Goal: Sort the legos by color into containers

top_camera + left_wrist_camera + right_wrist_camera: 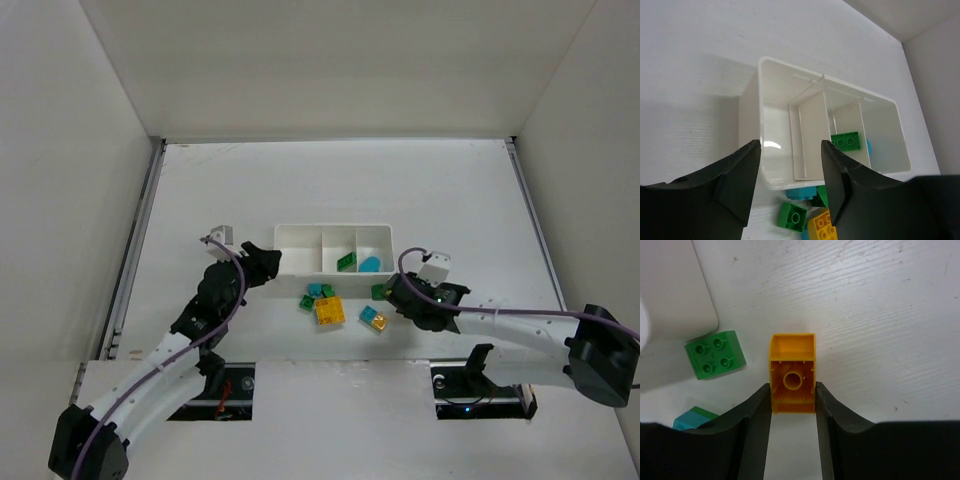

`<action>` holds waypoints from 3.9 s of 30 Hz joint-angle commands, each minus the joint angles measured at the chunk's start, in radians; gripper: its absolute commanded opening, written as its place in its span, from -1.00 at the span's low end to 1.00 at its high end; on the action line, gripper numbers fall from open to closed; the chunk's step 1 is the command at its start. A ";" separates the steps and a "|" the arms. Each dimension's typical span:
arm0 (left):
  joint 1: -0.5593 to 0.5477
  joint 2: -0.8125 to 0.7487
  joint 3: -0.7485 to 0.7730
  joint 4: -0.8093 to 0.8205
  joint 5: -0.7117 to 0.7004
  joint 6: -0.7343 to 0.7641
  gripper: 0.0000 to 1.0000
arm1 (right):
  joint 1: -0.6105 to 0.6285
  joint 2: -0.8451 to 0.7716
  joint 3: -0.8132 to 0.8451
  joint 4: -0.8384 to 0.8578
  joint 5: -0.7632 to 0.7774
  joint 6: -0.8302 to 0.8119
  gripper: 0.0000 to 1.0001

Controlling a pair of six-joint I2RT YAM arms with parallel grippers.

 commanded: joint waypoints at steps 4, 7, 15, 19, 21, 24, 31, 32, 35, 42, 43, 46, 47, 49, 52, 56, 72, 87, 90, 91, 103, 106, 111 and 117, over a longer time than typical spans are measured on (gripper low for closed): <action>0.118 -0.117 -0.051 -0.035 0.033 -0.047 -0.04 | 0.014 -0.105 0.127 -0.228 0.118 0.043 -0.51; 0.173 -0.189 -0.078 -0.050 0.036 -0.063 -0.04 | 0.054 -0.136 0.217 -0.302 0.156 0.028 -0.50; 0.308 -0.192 -0.117 -0.077 0.044 -0.107 -0.03 | 0.177 -0.035 0.417 0.064 0.135 -0.272 -0.42; 0.310 -0.159 -0.128 -0.046 0.038 -0.103 -0.03 | 0.171 0.134 0.460 0.447 -0.035 -0.446 -0.42; 0.307 -0.162 -0.134 -0.041 0.030 -0.099 -0.03 | 0.152 0.233 0.518 0.552 -0.086 -0.491 -0.40; 0.302 -0.169 -0.140 -0.035 0.016 -0.093 -0.03 | 0.131 0.361 0.616 0.597 -0.115 -0.535 -0.39; 0.301 -0.156 -0.141 -0.026 0.013 -0.090 -0.03 | 0.109 0.591 0.782 0.588 -0.051 -0.586 -0.35; 0.301 -0.152 -0.141 -0.024 0.013 -0.090 -0.03 | 0.105 0.605 0.787 0.585 -0.040 -0.581 -0.34; 0.296 -0.148 -0.141 -0.018 0.013 -0.090 -0.03 | 0.094 0.626 0.793 0.591 -0.043 -0.571 -0.14; 0.296 -0.143 -0.140 -0.017 0.013 -0.090 -0.03 | 0.094 0.555 0.753 0.595 -0.048 -0.583 0.33; 0.295 -0.143 -0.138 -0.017 0.013 -0.090 -0.03 | 0.094 0.527 0.729 0.597 -0.042 -0.583 0.34; 0.296 -0.142 -0.138 -0.017 0.013 -0.090 -0.03 | 0.131 0.418 0.606 0.621 -0.029 -0.583 0.24; 0.296 -0.139 -0.138 -0.017 0.013 -0.090 -0.03 | 0.146 0.380 0.556 0.628 -0.029 -0.580 0.18; 0.295 -0.129 -0.134 -0.017 0.013 -0.090 -0.03 | 0.195 0.309 0.447 0.632 -0.029 -0.567 0.08; 0.287 -0.117 -0.128 -0.017 0.013 -0.090 -0.03 | 0.267 0.240 0.312 0.634 -0.022 -0.534 0.17; 0.276 -0.113 -0.112 -0.033 0.013 -0.096 -0.05 | 0.332 0.214 0.198 0.606 -0.023 -0.453 0.65; 0.106 -0.221 -0.013 -0.287 -0.102 -0.080 -0.09 | 0.379 0.505 0.316 0.540 0.012 -0.373 1.00; -0.063 -0.244 0.082 -0.431 -0.110 -0.099 -0.09 | 0.372 0.334 0.250 0.540 0.031 -0.333 0.44; -0.098 -0.235 0.113 -0.432 -0.103 -0.107 -0.09 | 0.362 0.240 0.213 0.558 0.029 -0.331 0.36; -0.115 -0.232 0.118 -0.425 -0.105 -0.107 -0.09 | 0.347 0.208 0.192 0.577 0.021 -0.336 0.37; -0.141 -0.209 0.090 -0.393 -0.162 -0.101 -0.09 | 0.355 0.391 0.294 0.510 -0.043 -0.388 1.00; -0.141 -0.200 0.090 -0.394 -0.162 -0.098 -0.09 | 0.356 0.453 0.330 0.497 -0.028 -0.400 1.00; -0.147 -0.195 0.079 -0.405 -0.162 -0.096 -0.09 | 0.356 0.504 0.345 0.509 -0.026 -0.397 0.77; -0.150 -0.202 0.075 -0.406 -0.162 -0.096 -0.09 | 0.356 0.537 0.354 0.494 -0.019 -0.391 0.61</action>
